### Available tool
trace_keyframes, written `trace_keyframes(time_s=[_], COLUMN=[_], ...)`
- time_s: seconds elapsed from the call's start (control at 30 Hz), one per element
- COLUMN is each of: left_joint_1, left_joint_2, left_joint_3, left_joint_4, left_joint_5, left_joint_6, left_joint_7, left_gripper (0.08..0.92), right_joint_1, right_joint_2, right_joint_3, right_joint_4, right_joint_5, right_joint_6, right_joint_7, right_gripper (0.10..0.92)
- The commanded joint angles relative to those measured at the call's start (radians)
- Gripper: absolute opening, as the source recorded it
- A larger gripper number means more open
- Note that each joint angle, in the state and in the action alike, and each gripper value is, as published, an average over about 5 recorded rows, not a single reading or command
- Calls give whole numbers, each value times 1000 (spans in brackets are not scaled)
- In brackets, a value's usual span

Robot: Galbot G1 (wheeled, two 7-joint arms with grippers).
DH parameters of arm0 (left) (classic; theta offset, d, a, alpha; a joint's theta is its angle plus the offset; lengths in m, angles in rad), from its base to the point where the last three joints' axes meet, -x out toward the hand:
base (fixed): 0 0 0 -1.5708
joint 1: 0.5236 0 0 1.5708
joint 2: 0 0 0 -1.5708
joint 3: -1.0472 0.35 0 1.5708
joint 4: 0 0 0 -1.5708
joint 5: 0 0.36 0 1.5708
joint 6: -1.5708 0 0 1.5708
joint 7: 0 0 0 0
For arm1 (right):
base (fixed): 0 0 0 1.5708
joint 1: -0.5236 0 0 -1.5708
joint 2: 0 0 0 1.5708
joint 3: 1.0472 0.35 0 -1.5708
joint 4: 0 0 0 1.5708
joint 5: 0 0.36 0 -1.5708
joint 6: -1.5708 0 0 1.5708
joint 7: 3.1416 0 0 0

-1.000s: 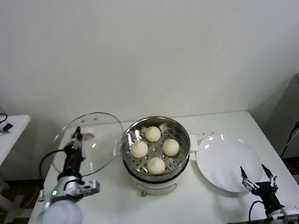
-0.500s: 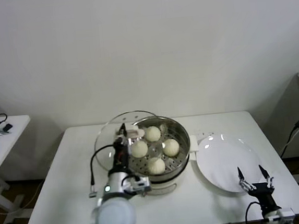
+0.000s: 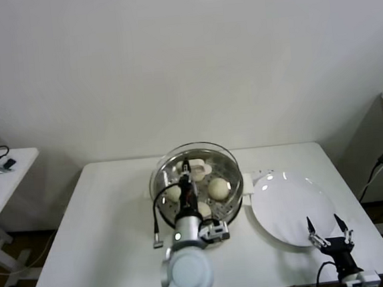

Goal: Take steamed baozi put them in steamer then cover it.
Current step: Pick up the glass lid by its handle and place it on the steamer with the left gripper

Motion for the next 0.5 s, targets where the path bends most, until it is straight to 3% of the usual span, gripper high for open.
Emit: trace_keyframes(time_s=[0.03,0.5], left_joint_1=[-12,-14], left_joint_2=[-69,-66], left_joint_3=[33,13], left_joint_4=[92,139], left_joint_5=[61,83], left_joint_6=[7,0], left_joint_7=[-23,-35], left_gripper=[133,133], right_joint_1=[-1,0], right_joint_2=[3,11], right_joint_3=[-2,0], right_joint_4=[-4,-3], right_joint_5=[-2,-3], right_joint_6=[7,11], right_joint_7=[1,2], right_gripper=[823,823])
